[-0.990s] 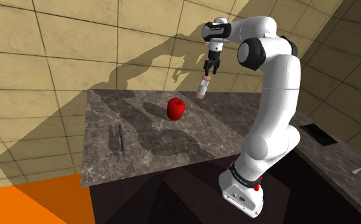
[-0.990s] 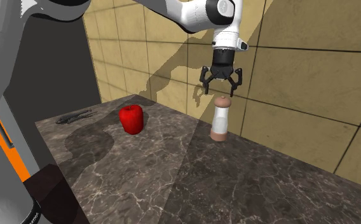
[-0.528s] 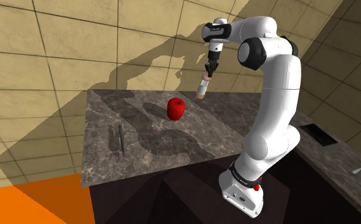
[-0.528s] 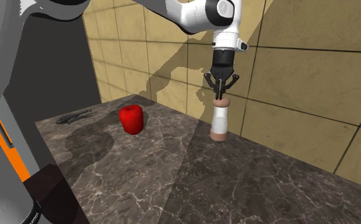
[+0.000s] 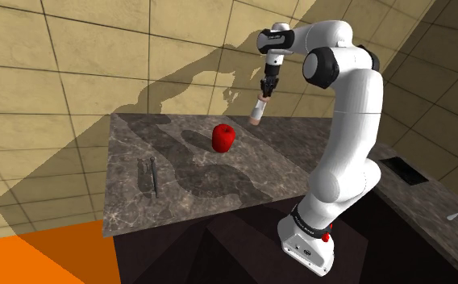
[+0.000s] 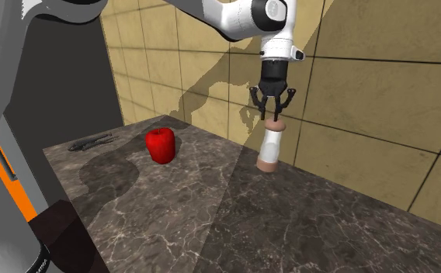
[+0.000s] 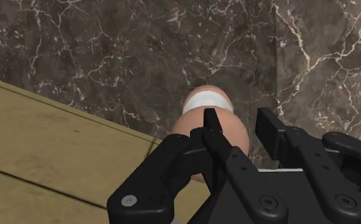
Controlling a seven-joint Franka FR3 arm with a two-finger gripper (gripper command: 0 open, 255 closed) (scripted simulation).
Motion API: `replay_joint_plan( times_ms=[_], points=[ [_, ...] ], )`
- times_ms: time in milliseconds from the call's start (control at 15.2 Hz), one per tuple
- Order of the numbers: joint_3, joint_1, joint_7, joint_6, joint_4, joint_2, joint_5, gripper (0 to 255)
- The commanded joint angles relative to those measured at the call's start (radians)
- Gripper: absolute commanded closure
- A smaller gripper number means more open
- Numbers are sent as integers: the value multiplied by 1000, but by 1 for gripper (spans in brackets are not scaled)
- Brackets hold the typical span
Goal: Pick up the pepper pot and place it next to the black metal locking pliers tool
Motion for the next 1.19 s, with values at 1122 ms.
replay_joint_plan(
  times_ms=[1122],
  points=[
    [26,-23,-13,388,-199,-41,120,0]
  ],
)
